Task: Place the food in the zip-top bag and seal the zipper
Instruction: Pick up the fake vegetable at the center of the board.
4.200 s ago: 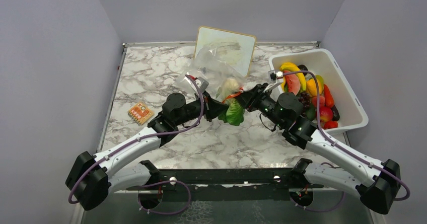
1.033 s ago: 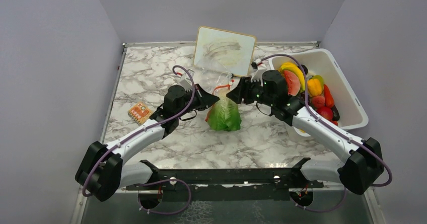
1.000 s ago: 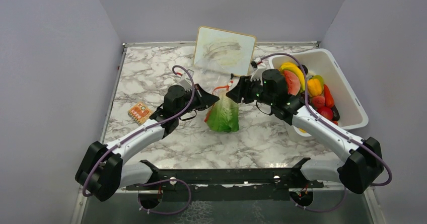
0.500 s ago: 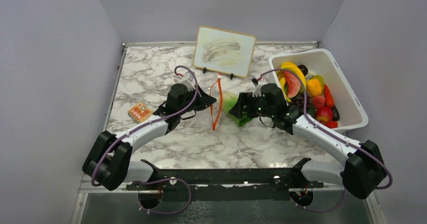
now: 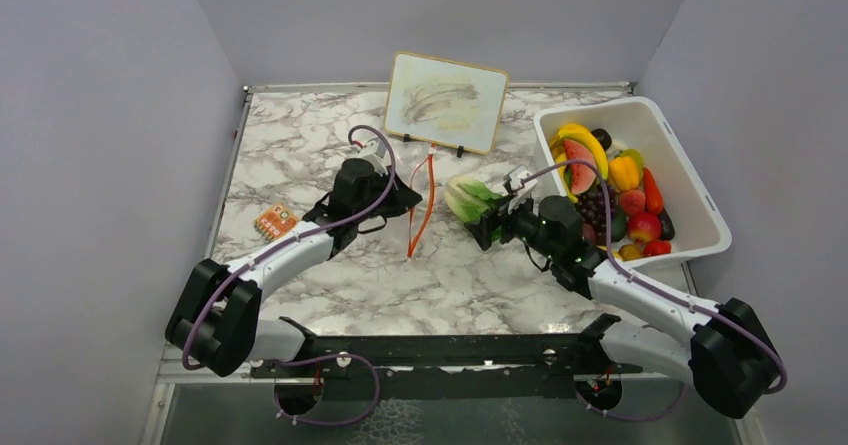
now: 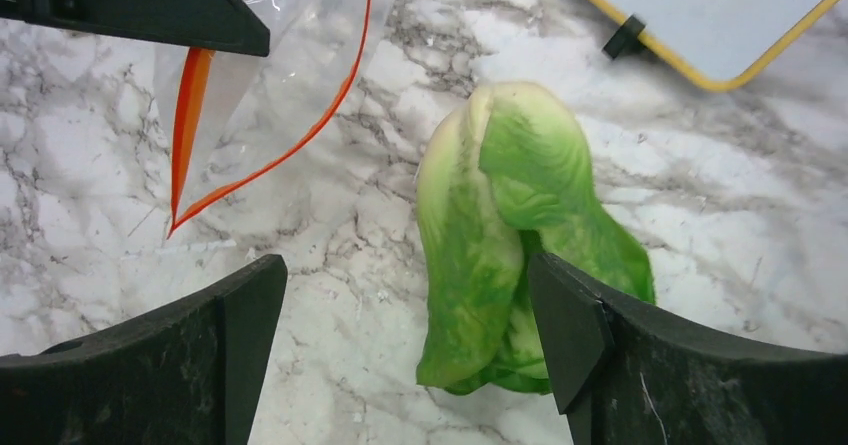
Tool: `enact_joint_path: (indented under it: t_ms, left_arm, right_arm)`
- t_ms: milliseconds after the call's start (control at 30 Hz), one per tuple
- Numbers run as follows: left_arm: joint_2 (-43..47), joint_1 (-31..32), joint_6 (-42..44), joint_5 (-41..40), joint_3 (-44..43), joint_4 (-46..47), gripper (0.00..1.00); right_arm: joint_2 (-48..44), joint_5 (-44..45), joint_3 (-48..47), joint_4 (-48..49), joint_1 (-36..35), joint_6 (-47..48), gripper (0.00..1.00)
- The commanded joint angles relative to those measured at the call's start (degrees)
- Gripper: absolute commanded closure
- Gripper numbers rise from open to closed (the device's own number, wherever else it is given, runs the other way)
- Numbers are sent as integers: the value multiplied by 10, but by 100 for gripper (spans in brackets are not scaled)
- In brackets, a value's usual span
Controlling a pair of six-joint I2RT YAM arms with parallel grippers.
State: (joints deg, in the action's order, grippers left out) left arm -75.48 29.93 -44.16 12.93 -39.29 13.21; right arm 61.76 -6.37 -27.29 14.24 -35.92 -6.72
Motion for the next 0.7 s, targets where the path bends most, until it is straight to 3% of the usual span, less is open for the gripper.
enact_joint_path:
  t_ms: [0, 100, 267, 433, 667]
  left_arm:
    - [15, -4, 47, -27, -54, -60, 100]
    - [22, -4, 68, -32, -84, -109, 100]
    - [40, -4, 79, -30, -110, -158, 100]
    - [74, -7, 87, -50, -104, -168, 100]
    - [88, -25, 63, 19, -105, -180, 100]
  right_arm:
    - [-32, 74, 41, 134, -2, 38, 7]
    - [-28, 120, 31, 123, -1, 2, 5]
    - [12, 77, 39, 104, -1, -21, 3]
    - [48, 26, 62, 152, -1, 47, 1]
    - [161, 15, 64, 243, -1, 81, 2]
